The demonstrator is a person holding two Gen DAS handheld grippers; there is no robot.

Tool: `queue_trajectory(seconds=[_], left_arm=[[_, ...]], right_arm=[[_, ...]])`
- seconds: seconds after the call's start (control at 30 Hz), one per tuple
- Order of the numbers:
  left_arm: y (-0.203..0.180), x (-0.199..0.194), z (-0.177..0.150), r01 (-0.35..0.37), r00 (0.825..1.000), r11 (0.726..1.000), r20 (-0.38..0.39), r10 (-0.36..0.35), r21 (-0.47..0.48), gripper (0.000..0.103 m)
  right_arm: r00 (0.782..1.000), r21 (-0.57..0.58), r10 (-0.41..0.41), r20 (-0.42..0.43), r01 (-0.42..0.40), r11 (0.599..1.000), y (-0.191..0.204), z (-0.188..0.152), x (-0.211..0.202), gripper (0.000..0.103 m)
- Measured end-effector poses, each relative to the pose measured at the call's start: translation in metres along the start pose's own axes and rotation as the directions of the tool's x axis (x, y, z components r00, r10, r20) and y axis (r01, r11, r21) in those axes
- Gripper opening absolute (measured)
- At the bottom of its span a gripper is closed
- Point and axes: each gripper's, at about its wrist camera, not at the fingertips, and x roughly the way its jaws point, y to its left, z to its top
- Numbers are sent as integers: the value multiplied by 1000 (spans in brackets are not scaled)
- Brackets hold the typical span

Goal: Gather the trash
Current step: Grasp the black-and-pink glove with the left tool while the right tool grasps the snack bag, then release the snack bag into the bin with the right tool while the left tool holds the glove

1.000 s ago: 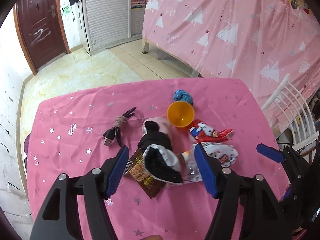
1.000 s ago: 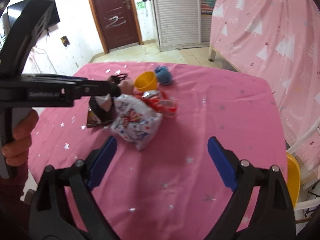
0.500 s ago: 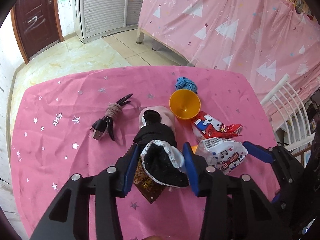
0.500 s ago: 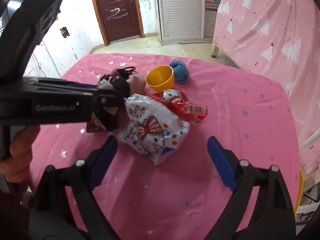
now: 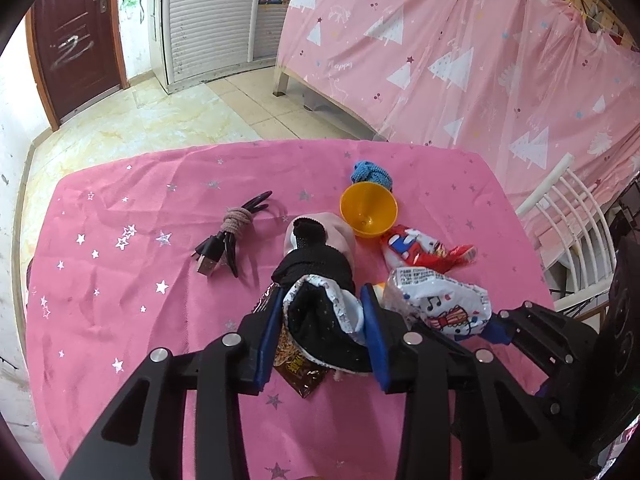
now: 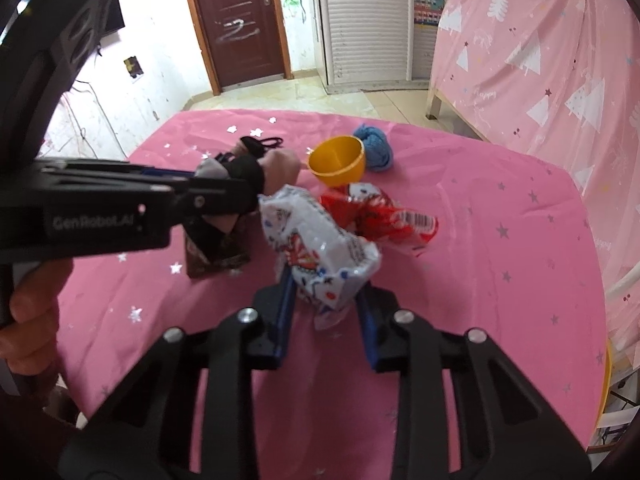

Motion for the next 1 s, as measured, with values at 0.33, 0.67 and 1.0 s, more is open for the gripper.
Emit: queue_trajectory(seconds=[0.33,0.67,1.0], left_arm=[[-9,-31,0,-15,999,1000,51,15,5,32],[-29,-61,4,-14,995,1000,95,12,25,32],[-62,-90,7,-18,990,998,143,8,68,32]], right_arm=[[997,-10,36,71,-35,999,1,1,-32,26],[990,36,22,140,-28,999,-19,-5,-65,26],[982,80,6,188,-22,997,-43,-18,-90,26]])
